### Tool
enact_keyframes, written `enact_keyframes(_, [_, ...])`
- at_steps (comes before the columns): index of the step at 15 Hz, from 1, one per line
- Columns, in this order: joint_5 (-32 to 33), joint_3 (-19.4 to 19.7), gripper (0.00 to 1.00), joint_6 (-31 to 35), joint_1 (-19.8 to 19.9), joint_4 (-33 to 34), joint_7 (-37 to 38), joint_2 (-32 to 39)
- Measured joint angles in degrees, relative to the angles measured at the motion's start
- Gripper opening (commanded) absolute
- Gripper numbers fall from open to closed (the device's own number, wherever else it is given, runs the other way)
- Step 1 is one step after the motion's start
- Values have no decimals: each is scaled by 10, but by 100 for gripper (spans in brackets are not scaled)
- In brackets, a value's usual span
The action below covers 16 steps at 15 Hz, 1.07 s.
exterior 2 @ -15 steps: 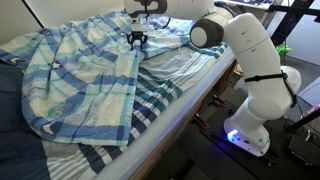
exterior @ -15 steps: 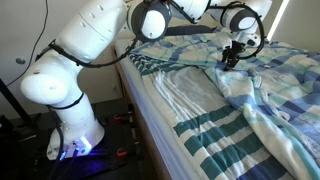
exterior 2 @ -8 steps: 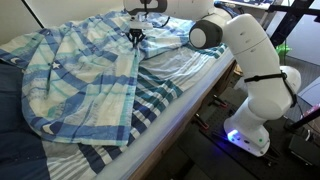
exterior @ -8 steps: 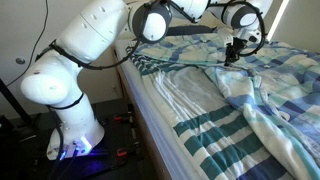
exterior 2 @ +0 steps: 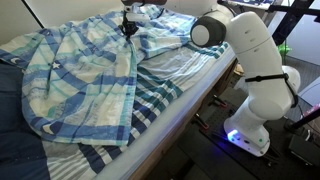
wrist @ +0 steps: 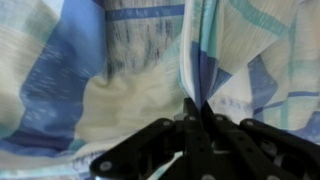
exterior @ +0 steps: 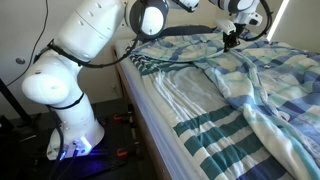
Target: Straighten the blue and white blanket on the bed.
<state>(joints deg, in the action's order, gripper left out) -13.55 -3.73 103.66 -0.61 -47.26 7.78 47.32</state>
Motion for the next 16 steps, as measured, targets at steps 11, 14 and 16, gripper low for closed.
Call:
enact_keyframes(11, [12,-6,7,-57,-23,-74,-98,-153])
enact_keyframes(14, [12,-6,7,-56,-23,-90,-99,-166])
enact_keyframes(16, [12,-6,2,-56,-23,-93,-99,-166])
